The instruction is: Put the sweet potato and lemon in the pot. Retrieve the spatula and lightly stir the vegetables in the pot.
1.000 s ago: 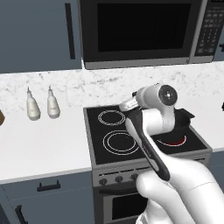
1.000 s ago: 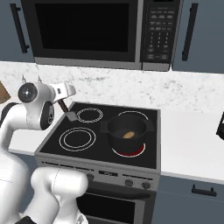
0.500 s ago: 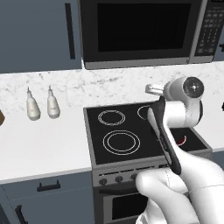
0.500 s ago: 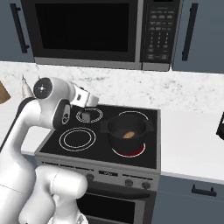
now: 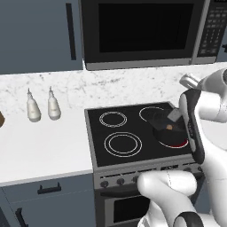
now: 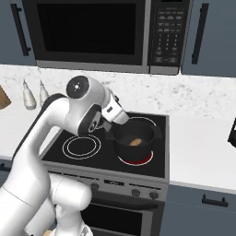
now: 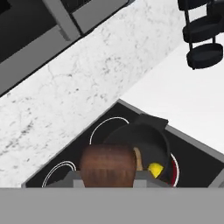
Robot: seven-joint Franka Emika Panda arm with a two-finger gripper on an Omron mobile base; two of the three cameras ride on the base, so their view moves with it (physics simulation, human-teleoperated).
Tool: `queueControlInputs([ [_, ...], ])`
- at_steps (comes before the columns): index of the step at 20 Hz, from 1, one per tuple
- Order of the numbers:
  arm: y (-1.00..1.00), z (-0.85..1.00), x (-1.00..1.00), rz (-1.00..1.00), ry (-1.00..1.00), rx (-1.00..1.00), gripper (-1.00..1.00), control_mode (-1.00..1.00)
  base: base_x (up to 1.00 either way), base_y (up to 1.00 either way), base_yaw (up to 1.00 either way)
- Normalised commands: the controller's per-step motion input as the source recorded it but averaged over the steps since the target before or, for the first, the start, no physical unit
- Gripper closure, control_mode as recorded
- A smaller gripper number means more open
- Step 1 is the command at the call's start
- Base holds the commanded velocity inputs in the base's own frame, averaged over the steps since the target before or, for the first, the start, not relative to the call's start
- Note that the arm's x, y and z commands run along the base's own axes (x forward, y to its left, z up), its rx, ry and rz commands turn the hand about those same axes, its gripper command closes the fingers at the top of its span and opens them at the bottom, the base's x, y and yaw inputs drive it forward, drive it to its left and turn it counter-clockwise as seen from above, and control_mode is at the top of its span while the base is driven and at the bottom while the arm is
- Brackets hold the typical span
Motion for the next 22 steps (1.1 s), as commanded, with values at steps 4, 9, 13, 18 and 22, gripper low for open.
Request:
queueControlInputs([
  [4, -0.74, -0.08, -0.2, -0.03, -0.02, 0.09, 1.0, -1.0, 0.0, 0.0, 0.0],
  [9, -0.48, -0.07, 0.0, 0.0, 0.0, 0.0, 1.0, -1.0, 0.0, 0.0, 0.0],
  [13, -0.21, -0.21, 0.0, 0.0, 0.0, 0.0, 1.0, -1.0, 0.0, 0.0, 0.0],
  [18, -0.03, -0.32, 0.0, 0.0, -0.01, -0.01, 1.0, -1.0, 0.0, 0.0, 0.0],
  [22, 0.03, -0.3, 0.17, 0.0, -0.03, -0.02, 1.0, -1.0, 0.0, 0.0, 0.0],
])
